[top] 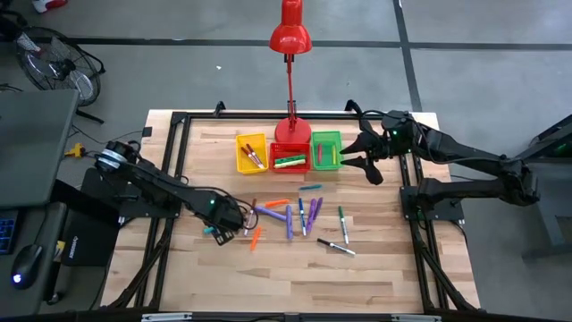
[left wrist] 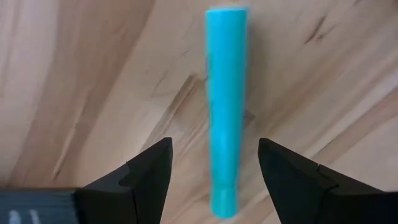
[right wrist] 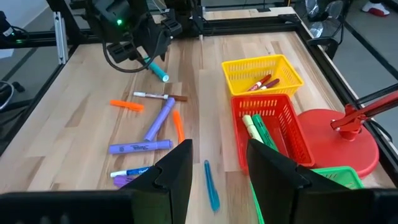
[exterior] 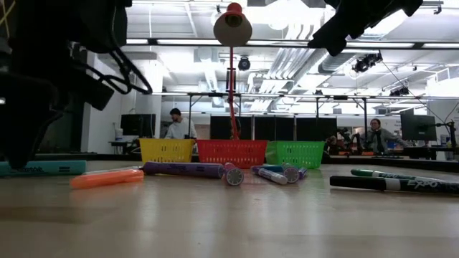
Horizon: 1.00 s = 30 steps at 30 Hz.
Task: Pick & Place Markers
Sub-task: Put the blue highlighter pen into the red bin
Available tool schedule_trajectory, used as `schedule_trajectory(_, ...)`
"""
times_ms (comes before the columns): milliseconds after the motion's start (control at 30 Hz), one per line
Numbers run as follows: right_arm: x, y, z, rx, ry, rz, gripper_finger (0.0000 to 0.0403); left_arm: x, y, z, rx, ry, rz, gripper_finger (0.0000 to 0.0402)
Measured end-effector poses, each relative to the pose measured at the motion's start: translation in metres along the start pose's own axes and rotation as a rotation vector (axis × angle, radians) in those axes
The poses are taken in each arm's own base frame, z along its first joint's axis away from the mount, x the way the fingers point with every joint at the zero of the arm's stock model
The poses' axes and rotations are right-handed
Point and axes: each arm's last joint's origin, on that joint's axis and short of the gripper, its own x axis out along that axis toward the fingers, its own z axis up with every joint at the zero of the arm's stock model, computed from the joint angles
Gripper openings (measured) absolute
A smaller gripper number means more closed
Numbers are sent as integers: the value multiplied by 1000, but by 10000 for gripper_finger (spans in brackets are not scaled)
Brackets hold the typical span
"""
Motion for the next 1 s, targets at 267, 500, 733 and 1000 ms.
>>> schedule_trajectory(267, 0, 0, -1, 8, 8, 1, 140, 16, -4, 2, -5, 28, 7, 232)
schedule_trajectory(500, -1, 0, -1, 9, 14, -16, 140, 29, -1, -1, -42, 43, -10, 231)
schedule_trajectory(733, -1, -1, -2, 13, 22, -49, 140, 29, -2, -1, 39, 57, -34, 222)
schedule_trajectory(1000, -1, -1, -2, 34, 25, -51, 140, 30, -4, 0, 67, 61, -62, 131)
